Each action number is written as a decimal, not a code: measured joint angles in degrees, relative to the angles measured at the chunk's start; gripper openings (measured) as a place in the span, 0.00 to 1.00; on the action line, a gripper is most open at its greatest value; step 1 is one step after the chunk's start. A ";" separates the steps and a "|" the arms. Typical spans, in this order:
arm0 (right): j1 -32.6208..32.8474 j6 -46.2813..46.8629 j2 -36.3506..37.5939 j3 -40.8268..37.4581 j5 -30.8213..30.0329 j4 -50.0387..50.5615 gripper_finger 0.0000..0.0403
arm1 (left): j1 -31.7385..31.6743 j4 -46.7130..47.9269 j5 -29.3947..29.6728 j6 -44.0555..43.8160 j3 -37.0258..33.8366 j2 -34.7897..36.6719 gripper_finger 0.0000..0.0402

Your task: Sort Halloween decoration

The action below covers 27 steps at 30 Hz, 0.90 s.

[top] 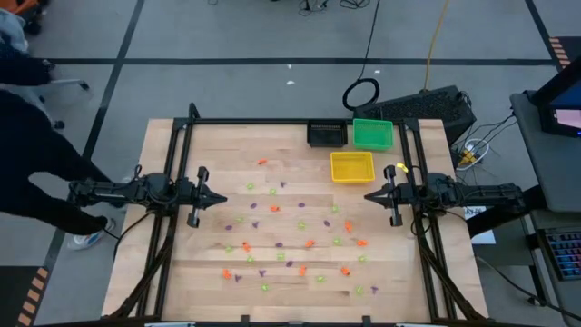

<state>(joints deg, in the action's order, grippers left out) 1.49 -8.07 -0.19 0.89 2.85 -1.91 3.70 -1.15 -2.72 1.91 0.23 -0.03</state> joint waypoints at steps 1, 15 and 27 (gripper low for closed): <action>0.00 0.01 0.02 -0.01 0.00 0.00 0.00 | 0.02 0.00 -0.02 0.00 0.02 0.00 0.00; 0.00 0.01 -0.09 0.00 -0.02 0.34 0.00 | 0.01 0.01 0.00 0.00 0.00 0.00 0.00; 0.01 7.46 -1.67 0.00 -0.02 0.54 0.00 | 0.01 0.02 -0.02 0.00 0.02 0.01 0.00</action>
<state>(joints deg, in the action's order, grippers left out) 1.50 -0.60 -1.86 0.89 2.83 -1.37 3.72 -1.13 -2.74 1.91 0.25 -0.02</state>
